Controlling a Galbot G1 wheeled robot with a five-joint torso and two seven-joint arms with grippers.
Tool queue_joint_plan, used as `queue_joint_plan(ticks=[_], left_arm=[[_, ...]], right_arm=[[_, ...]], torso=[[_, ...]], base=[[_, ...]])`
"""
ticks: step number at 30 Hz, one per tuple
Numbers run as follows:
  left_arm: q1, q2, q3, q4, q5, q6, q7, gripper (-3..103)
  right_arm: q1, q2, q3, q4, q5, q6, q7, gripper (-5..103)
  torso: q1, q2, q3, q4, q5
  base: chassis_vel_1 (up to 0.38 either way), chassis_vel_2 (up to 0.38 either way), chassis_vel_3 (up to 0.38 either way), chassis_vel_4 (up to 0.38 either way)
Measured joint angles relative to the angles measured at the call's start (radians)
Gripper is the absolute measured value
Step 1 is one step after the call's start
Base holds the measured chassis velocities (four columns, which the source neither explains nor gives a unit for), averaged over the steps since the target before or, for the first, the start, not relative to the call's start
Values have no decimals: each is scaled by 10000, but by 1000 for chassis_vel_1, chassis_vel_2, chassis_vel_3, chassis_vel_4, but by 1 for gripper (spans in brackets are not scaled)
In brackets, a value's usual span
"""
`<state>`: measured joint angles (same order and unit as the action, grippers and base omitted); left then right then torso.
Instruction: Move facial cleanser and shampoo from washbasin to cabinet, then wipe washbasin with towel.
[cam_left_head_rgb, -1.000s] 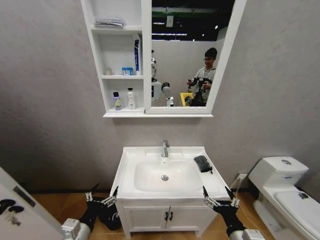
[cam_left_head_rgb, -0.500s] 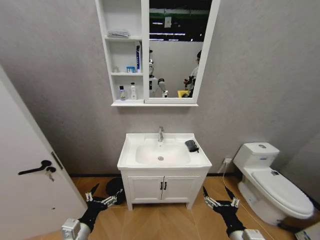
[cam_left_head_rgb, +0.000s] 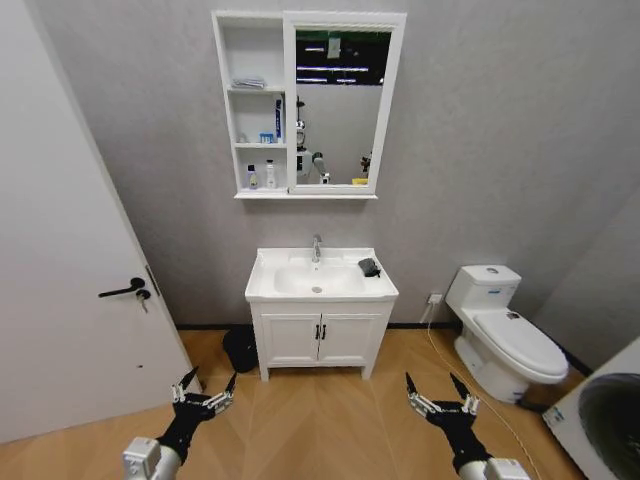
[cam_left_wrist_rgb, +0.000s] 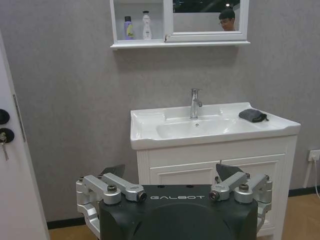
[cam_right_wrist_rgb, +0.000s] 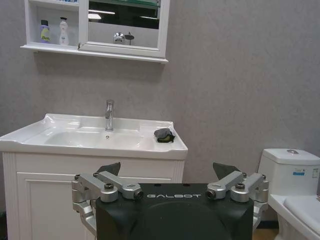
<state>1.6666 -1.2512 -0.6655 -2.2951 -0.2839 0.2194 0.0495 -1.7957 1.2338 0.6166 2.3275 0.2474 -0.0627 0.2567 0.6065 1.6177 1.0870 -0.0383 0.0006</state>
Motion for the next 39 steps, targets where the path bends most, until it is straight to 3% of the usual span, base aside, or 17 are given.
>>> queue_joint_plan(ticks=[9, 39], left_arm=[[1, 0, 0, 0, 0, 0, 0, 100], [-1, 0, 0, 0, 0, 0, 0, 100]], right_arm=[[-6, 1, 0, 0, 0, 0, 0, 100], [0, 0, 1, 0, 0, 0, 0, 100]], torso=[[-8, 6, -4, -5, -1], [2, -2, 0, -1, -4]], base=[[199, -180, -230, 205], [-35, 5, 26, 0]])
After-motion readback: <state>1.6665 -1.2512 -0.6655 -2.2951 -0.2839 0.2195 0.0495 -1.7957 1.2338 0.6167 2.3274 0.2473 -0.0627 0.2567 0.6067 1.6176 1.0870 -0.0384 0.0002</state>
